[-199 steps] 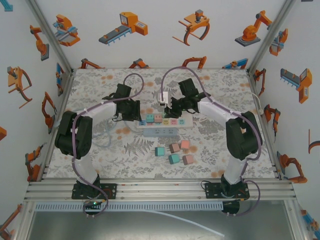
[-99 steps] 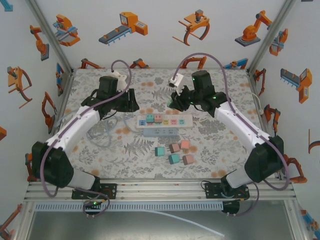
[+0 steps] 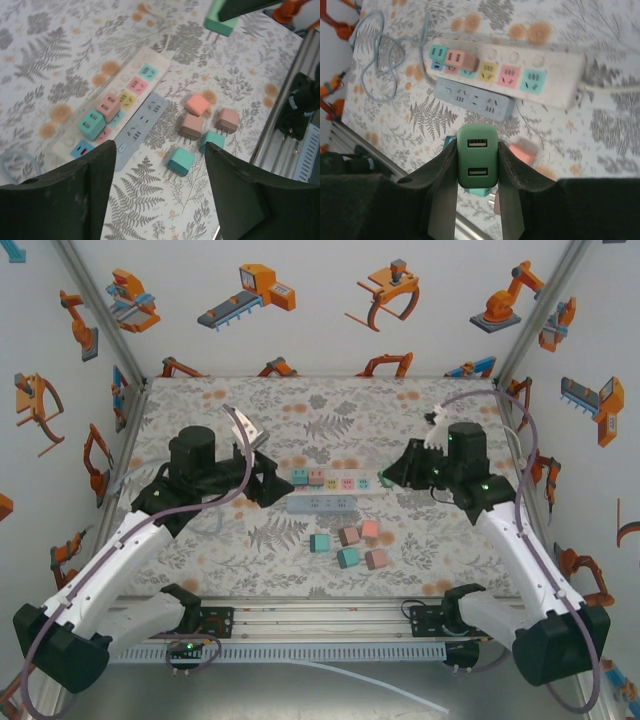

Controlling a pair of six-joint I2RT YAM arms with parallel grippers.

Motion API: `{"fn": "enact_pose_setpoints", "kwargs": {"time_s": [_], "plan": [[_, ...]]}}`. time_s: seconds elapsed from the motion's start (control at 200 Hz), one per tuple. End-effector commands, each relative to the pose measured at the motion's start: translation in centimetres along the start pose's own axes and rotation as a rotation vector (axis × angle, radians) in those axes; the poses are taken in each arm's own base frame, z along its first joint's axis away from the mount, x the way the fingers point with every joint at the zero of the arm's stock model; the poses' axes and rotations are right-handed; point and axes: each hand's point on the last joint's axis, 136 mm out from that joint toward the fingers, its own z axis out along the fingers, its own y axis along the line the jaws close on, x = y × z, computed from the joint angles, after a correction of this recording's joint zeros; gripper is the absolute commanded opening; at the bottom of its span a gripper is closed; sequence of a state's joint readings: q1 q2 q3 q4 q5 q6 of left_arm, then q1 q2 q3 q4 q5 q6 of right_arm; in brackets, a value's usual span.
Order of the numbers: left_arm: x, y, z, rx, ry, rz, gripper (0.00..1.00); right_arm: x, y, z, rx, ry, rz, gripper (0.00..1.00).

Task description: Pull the plug off the socket

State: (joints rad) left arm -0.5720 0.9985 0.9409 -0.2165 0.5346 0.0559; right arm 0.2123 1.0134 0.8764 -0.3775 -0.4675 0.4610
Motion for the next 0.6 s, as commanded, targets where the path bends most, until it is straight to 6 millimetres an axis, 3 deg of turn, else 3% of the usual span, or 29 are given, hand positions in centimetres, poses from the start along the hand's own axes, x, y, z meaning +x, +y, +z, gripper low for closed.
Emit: {"fn": "enact_pose_setpoints", "kwargs": {"time_s": [0.0,0.16,0.391,0.596], "plan": [[-1.4,-3.0,-0.5,0.131,-0.071,0.165,0.74,1.4,-1.9,-1.1,-0.020,-0.017,0.264,0.09],[-1.4,-3.9,-0.8,0.133,-0.085,0.200,1.00,3.9,-6.9,-1.1,0.001,-0.083,0.514,0.09],[-0.7,-3.6,-1.1,0.097,-0.072,0.194,0.97,9.6,-11.4,1.5,0.088,-0.026,0.557,0.07],[-0.4,-3.2,-0.8,0.077,-0.066,0.174,0.97,12.5,-12.4,3.7,0.053,0.030,0.586,0.09]]}}
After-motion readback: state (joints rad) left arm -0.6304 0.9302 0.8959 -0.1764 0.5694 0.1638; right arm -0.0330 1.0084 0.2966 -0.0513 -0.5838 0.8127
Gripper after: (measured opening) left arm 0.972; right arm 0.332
